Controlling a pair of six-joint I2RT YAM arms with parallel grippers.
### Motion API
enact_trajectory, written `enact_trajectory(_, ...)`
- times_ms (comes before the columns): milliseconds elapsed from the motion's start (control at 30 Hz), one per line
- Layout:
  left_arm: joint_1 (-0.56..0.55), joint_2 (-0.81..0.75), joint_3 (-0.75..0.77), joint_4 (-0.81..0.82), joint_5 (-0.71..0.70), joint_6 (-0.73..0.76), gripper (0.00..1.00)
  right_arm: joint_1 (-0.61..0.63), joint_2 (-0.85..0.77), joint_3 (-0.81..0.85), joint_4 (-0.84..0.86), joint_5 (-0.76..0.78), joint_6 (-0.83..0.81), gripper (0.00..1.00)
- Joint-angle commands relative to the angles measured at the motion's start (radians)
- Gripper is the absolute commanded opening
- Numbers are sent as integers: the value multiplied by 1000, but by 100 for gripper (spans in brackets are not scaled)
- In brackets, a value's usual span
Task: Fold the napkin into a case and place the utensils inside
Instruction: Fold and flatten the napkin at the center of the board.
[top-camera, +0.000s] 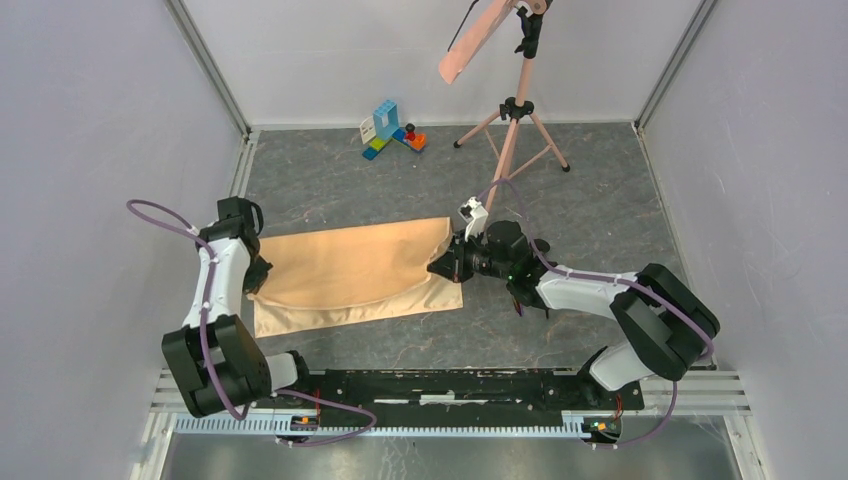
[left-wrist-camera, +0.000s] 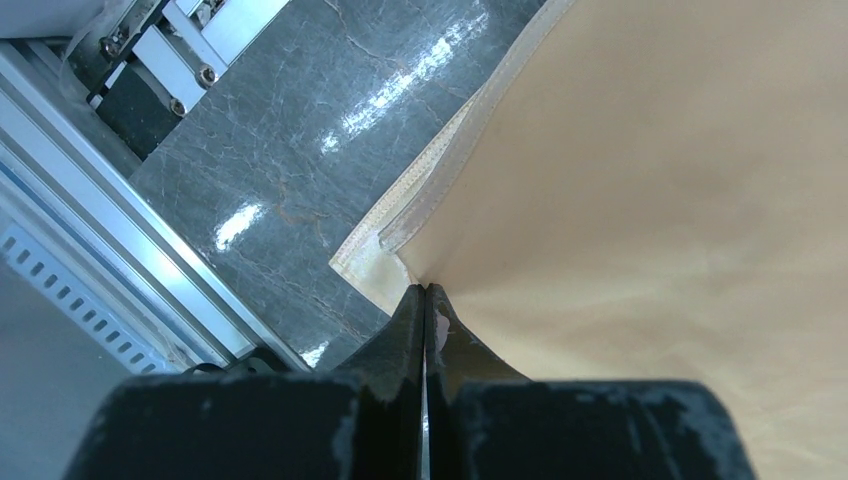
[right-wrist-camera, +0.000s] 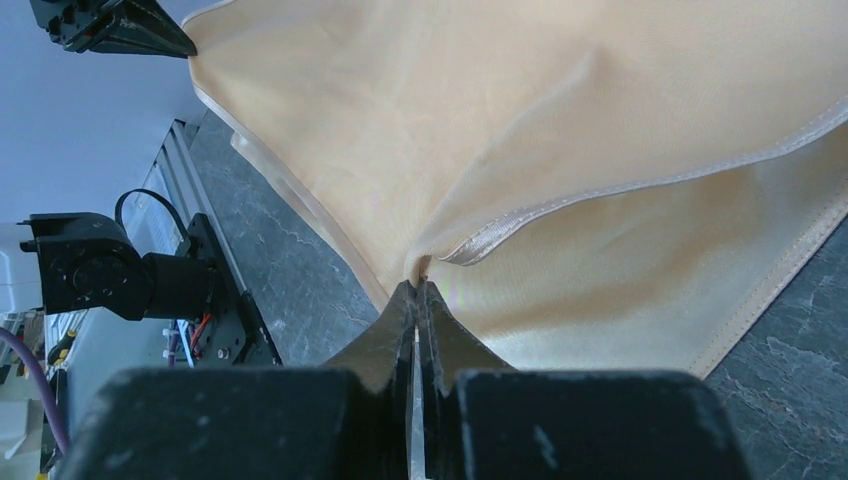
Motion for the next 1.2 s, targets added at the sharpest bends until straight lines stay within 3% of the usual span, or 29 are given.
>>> enact_trajectory(0, 5, -76, 21, -27, -31, -95, 2, 9, -50, 21, 21, -9, -3, 4)
enact_trajectory(433, 5, -178, 15, -82, -42, -158, 2, 13, -95, 6, -2, -7, -6, 5)
enact_trajectory(1167, 5, -4, -48, -12, 35, -174, 2, 14, 35, -50, 84, -5, 11, 4)
